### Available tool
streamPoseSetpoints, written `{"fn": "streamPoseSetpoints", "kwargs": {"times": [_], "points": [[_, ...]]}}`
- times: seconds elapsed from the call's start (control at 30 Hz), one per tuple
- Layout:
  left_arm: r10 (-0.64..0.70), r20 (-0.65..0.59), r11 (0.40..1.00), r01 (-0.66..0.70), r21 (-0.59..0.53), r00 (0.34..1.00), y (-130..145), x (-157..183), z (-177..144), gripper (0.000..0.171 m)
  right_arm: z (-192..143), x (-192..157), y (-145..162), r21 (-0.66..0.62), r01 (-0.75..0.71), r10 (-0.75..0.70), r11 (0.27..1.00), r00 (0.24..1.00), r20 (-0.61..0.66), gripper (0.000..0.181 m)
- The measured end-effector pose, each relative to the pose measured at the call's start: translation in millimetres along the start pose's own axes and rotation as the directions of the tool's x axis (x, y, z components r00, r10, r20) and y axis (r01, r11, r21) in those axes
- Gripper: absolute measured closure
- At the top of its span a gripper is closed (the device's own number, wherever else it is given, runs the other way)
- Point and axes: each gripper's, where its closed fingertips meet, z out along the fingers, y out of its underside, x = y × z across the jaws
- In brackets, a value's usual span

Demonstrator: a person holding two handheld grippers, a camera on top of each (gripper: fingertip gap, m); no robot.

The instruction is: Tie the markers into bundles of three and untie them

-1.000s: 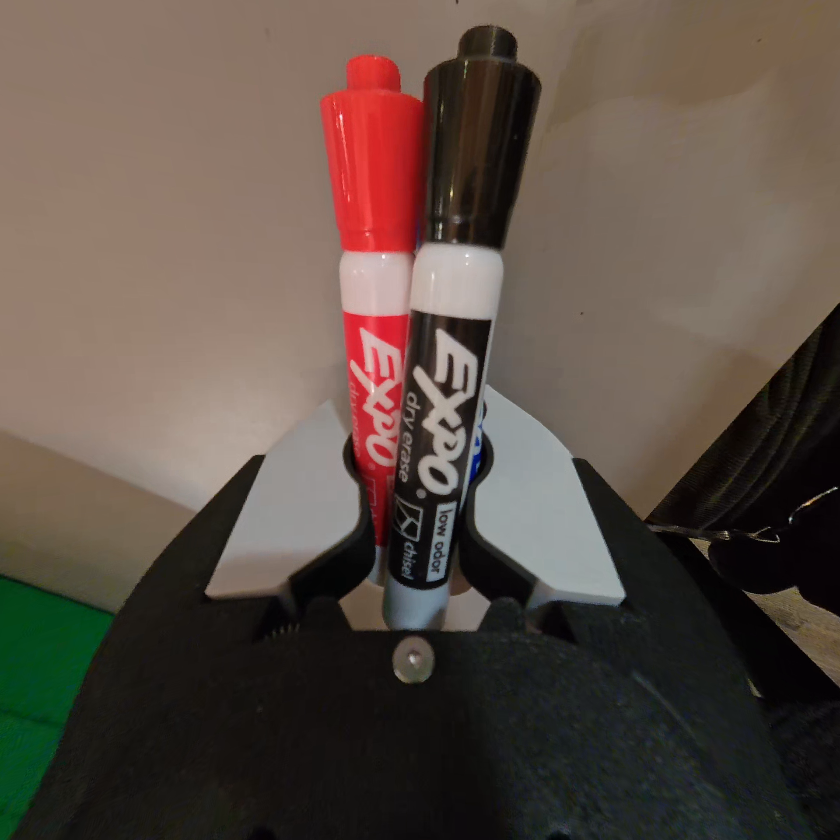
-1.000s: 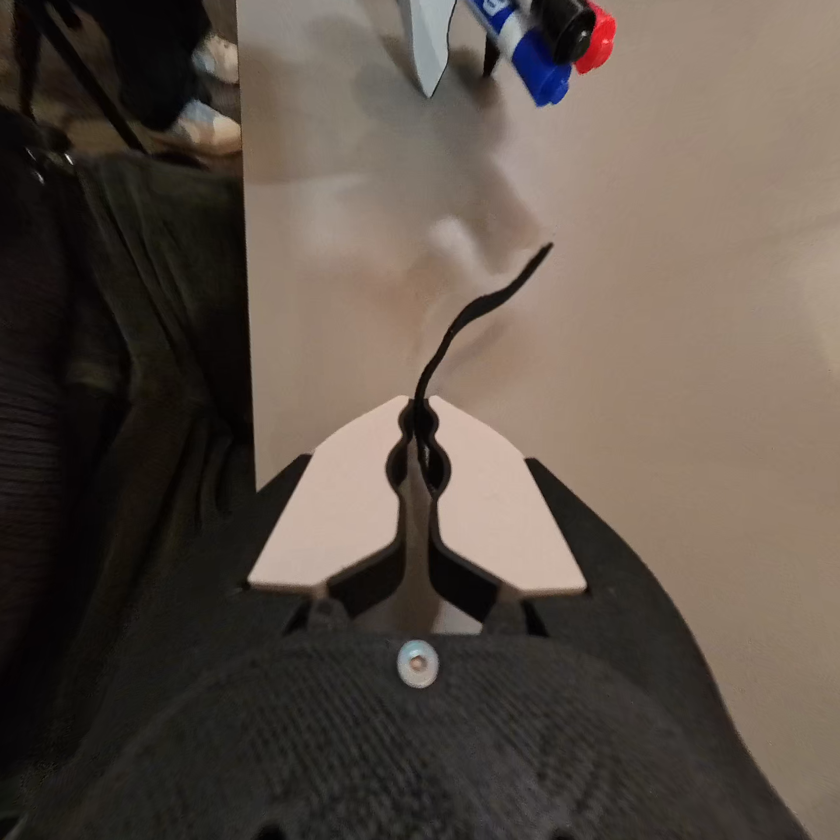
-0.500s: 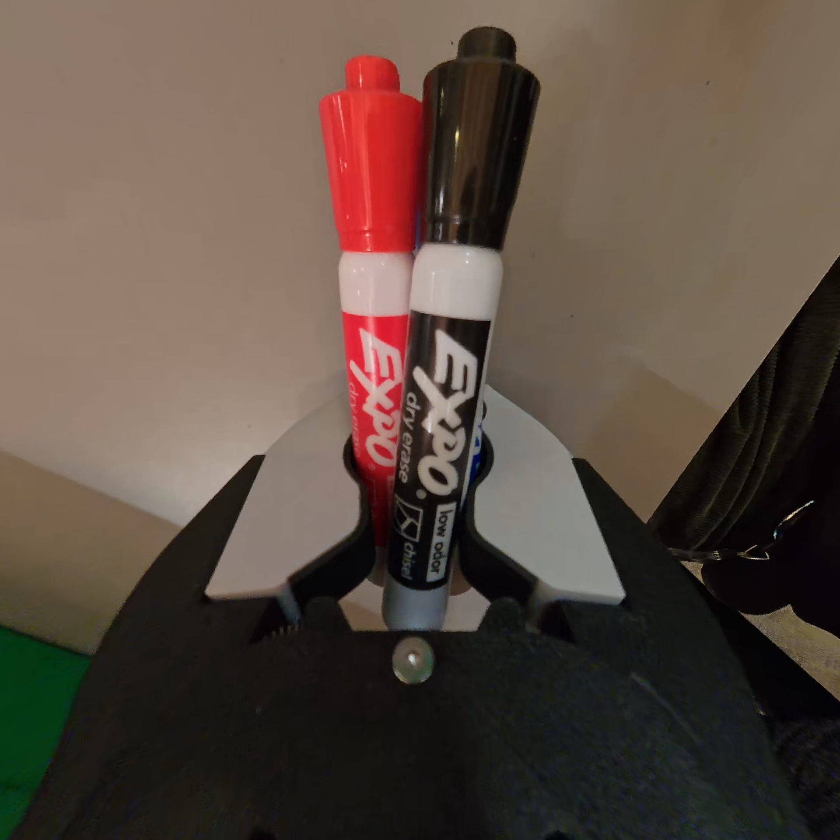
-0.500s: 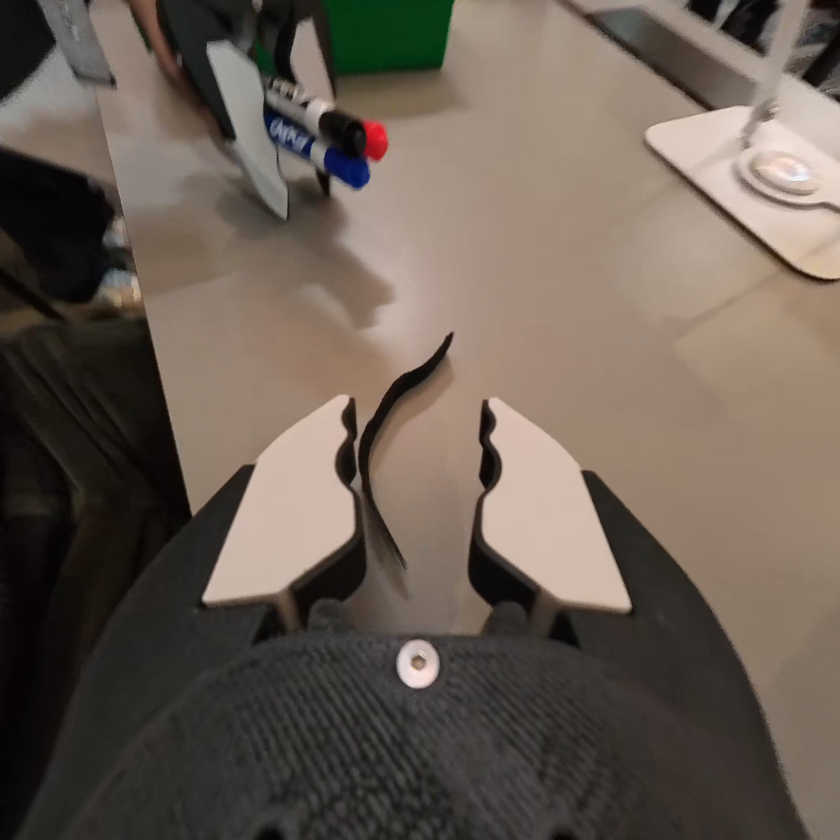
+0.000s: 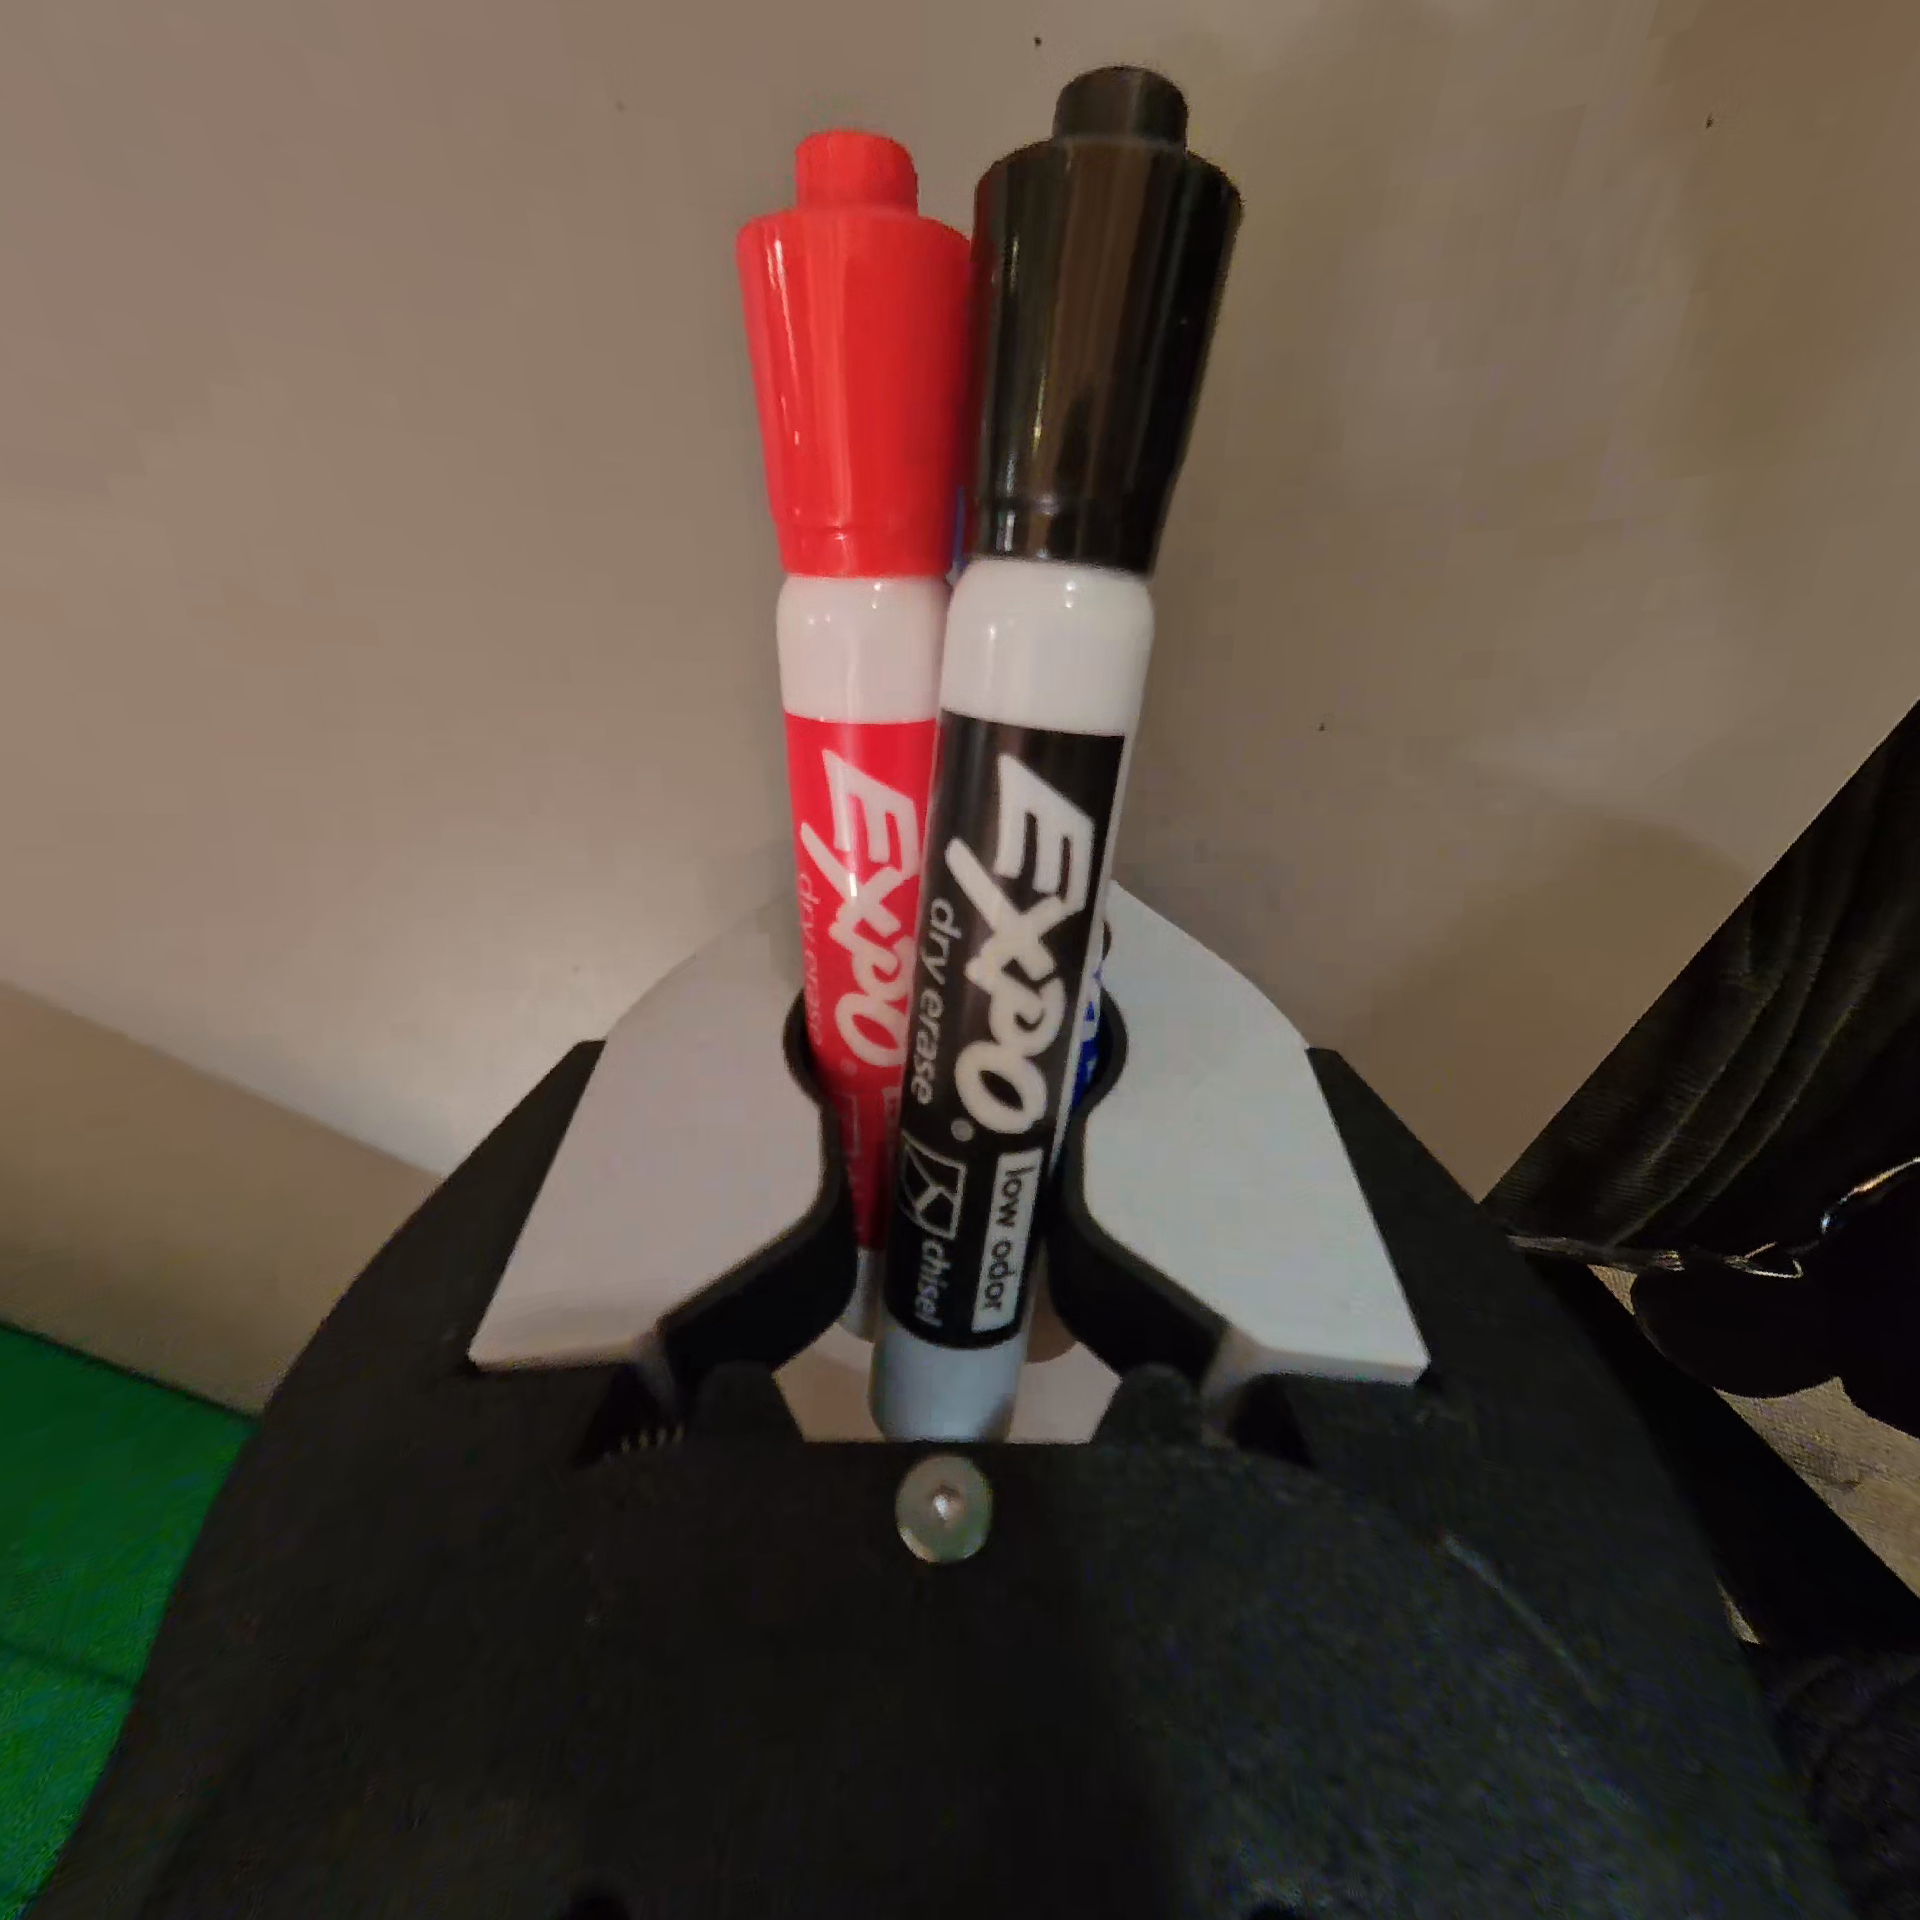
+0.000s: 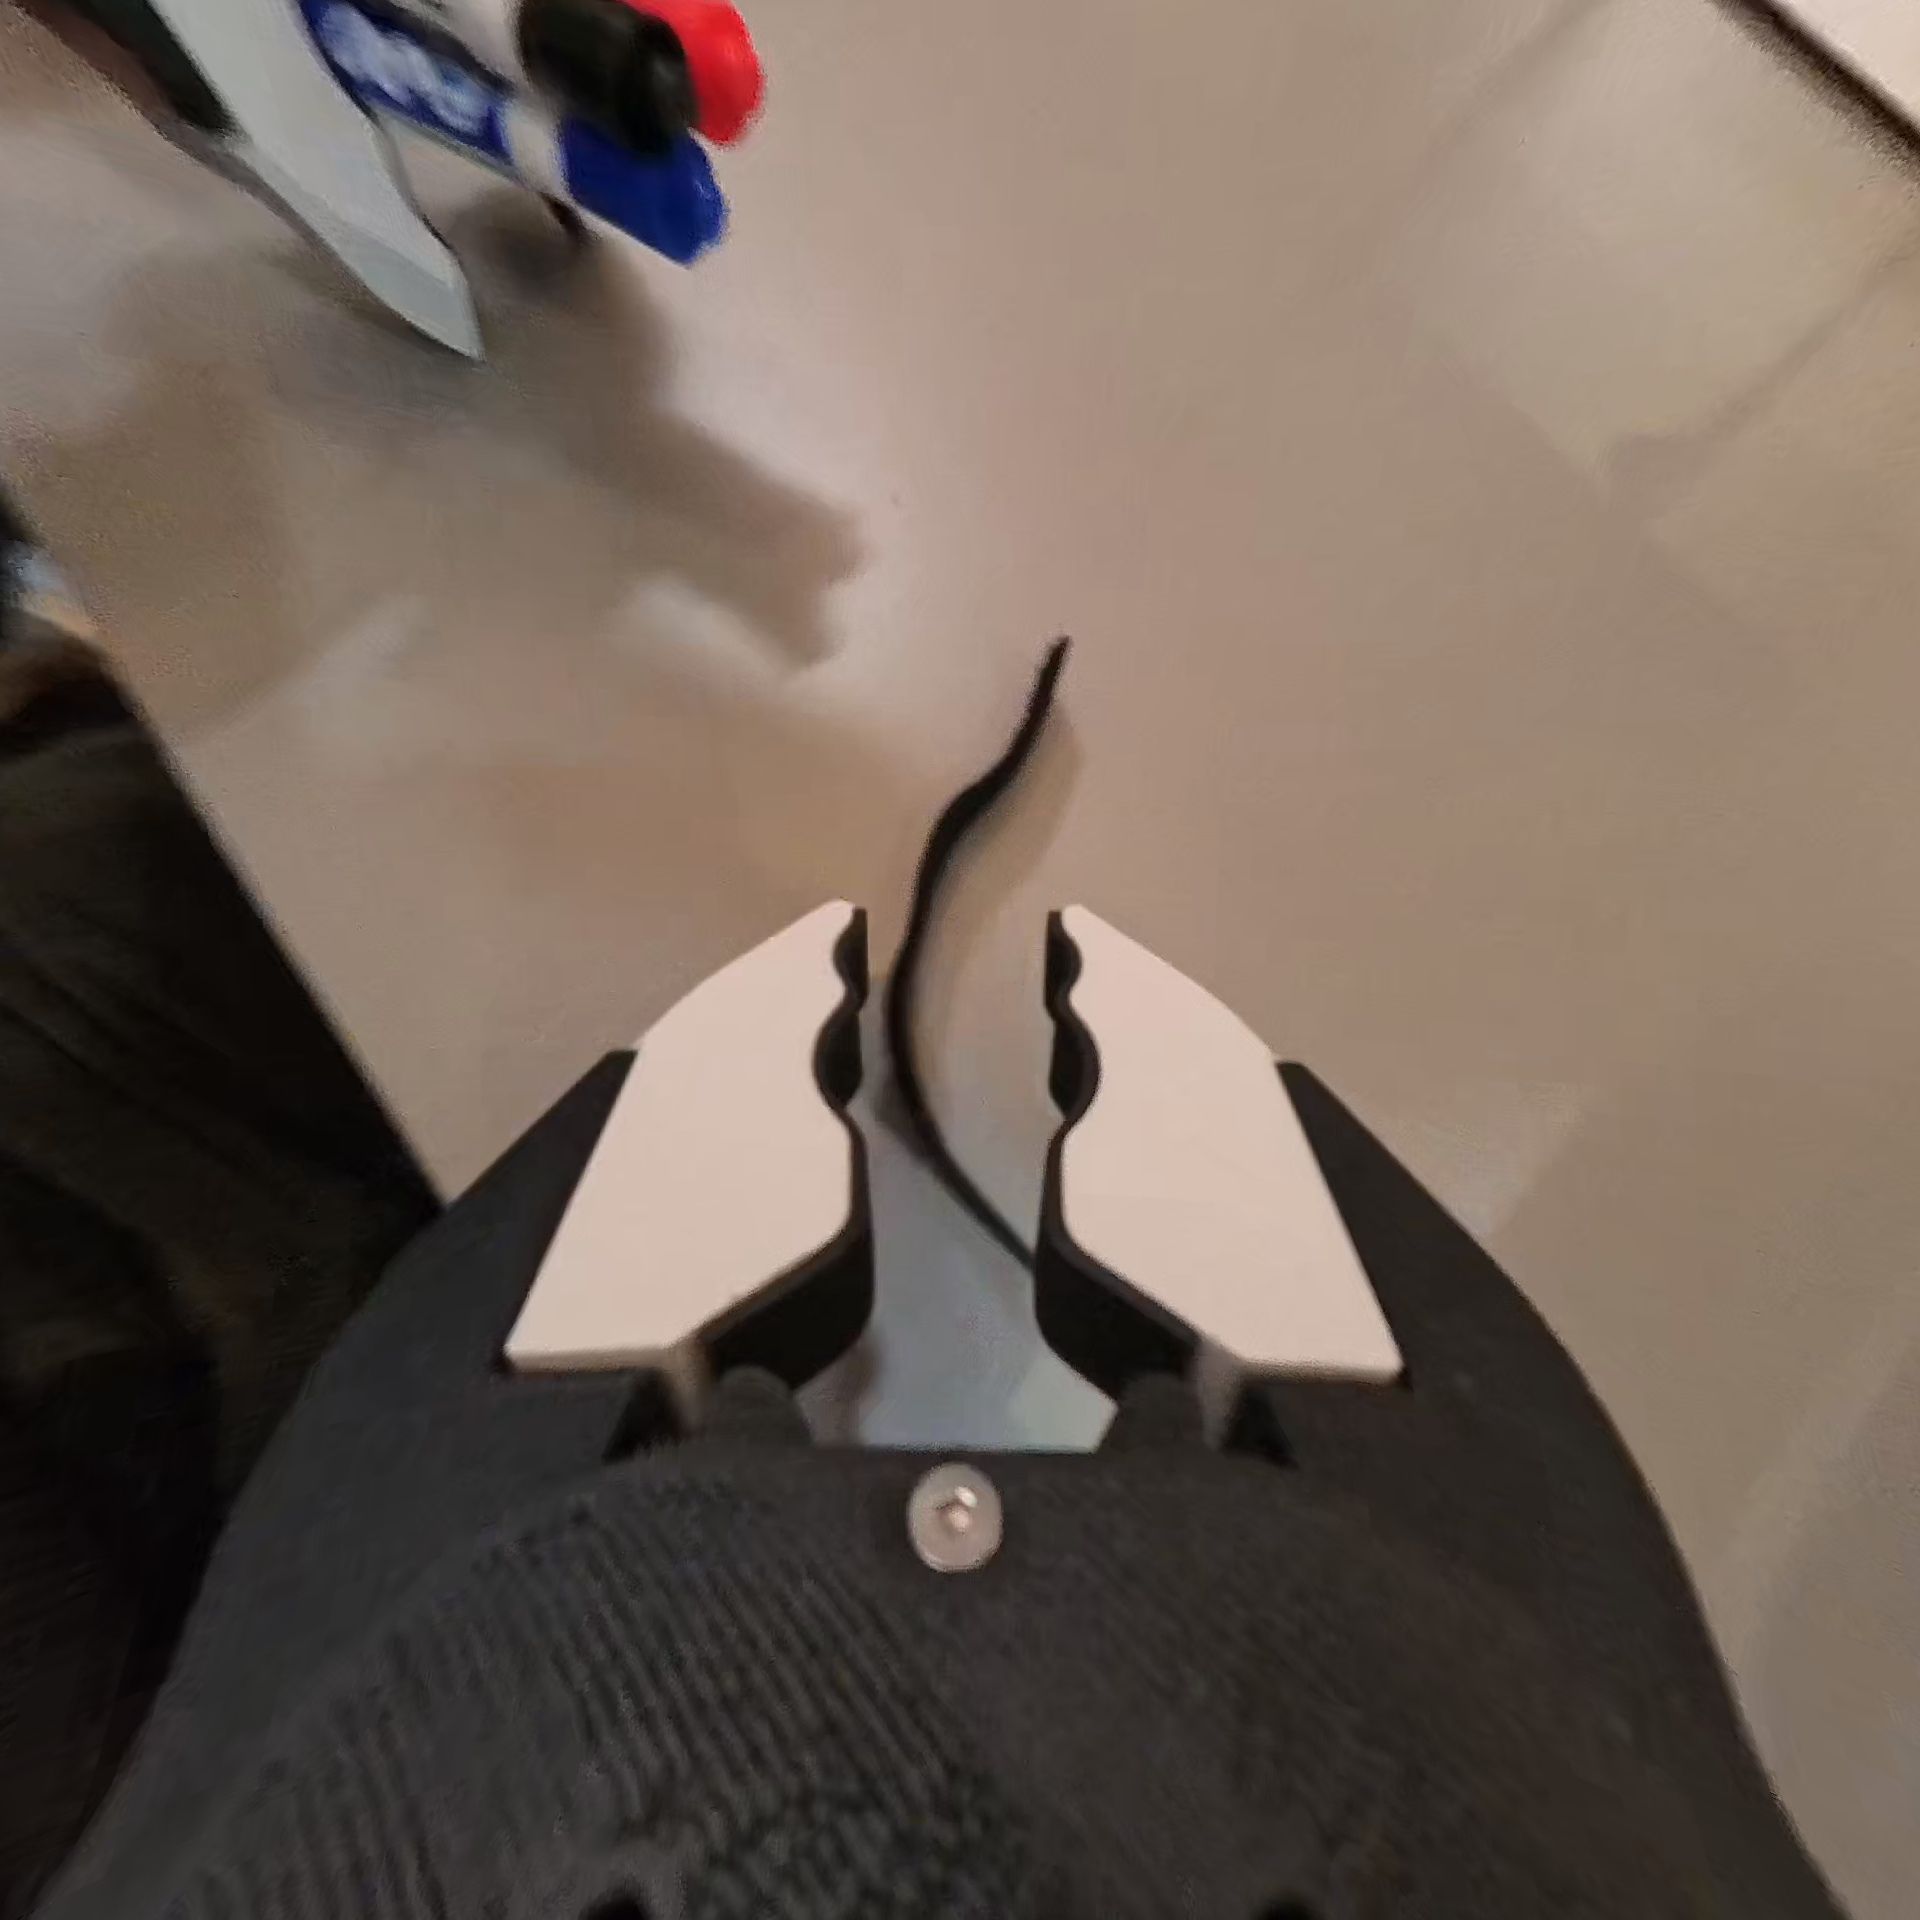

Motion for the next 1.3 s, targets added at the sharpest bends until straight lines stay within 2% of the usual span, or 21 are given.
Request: {"fn": "streamPoseSetpoints", "kwargs": {"times": [0.07,0.17,0.23,0.37,0.47,0.53,0.57,0.67,0.73,0.8,0.93,1.0,1.1,1.23,1.3], "points": [[0.001,0.000,1.000,-0.001,0.002,1.000,0,0,0,0.126,5,5,1,-0.022,0.032,-0.032,0.999,0.999,-0.001,0.151],[0.006,-0.002,1.000,-0.006,-0.002,1.000,0,0,0,0.126,12,-10,-3,0.004,0.000,0.000,1.000,0.991,0.131,0.158],[0.005,-0.001,1.000,-0.005,-0.011,1.000,0,0,0,0.126,15,-16,-3,-0.001,0.031,-0.031,1.000,0.983,0.179,0.178],[0.002,0.000,1.000,-0.002,-0.016,1.000,0,-1,0,0.126,18,-17,-7,0.043,0.228,-0.232,0.973,0.954,0.191,0.181],[0.002,-0.001,1.000,-0.002,-0.012,1.000,0,-1,0,0.126,10,-22,-11,0.134,0.405,-0.424,0.904,0.890,0.165,0.180],[-0.001,0.000,1.000,0.001,-0.012,1.000,0,-1,0,0.126,-1,-21,-18,0.202,0.460,-0.487,0.865,0.866,0.114,0.179],[-0.001,0.000,1.000,0.001,-0.012,1.000,0,-1,0,0.126,-7,-18,-23,0.226,0.455,-0.482,0.861,0.872,0.082,0.176],[-0.003,-0.001,1.000,0.003,-0.006,1.000,0,-1,0,0.126,-26,4,-33,0.279,0.379,-0.387,0.882,0.922,-0.027,0.144],[-0.003,-0.001,1.000,0.003,-0.002,1.000,0,-1,0,0.126,-35,14,-31,0.293,0.312,-0.310,0.904,0.949,-0.052,0.139],[-0.004,-0.002,1.000,0.004,0.000,1.000,-1,-1,0,0.126,-42,17,-30,0.300,0.201,-0.197,0.932,0.979,-0.046,0.140],[-0.004,-0.002,1.000,0.004,0.001,1.000,-1,-1,0,0.126,-49,-20,-37,0.347,0.005,-0.050,0.938,0.991,0.121,0.170],[-0.004,-0.004,1.000,0.004,0.001,1.000,-1,-1,-1,0.126,-43,-49,-25,0.266,-0.047,-0.019,0.963,0.971,0.240,0.181],[-0.004,-0.006,1.000,0.004,0.001,1.000,-1,-1,-1,0.126,-20,-50,7,0.078,-0.051,0.035,0.996,0.979,0.203,0.177],[-0.009,-0.004,1.000,0.009,-0.001,1.000,-1,-1,-1,0.126,2,-8,32,-0.057,-0.018,0.021,0.998,0.998,0.051,0.167],[-0.013,-0.003,1.000,0.013,-0.007,1.000,-1,-1,-1,0.126,3,25,31,-0.048,-0.039,0.036,0.998,0.997,-0.068,0.155]]}}
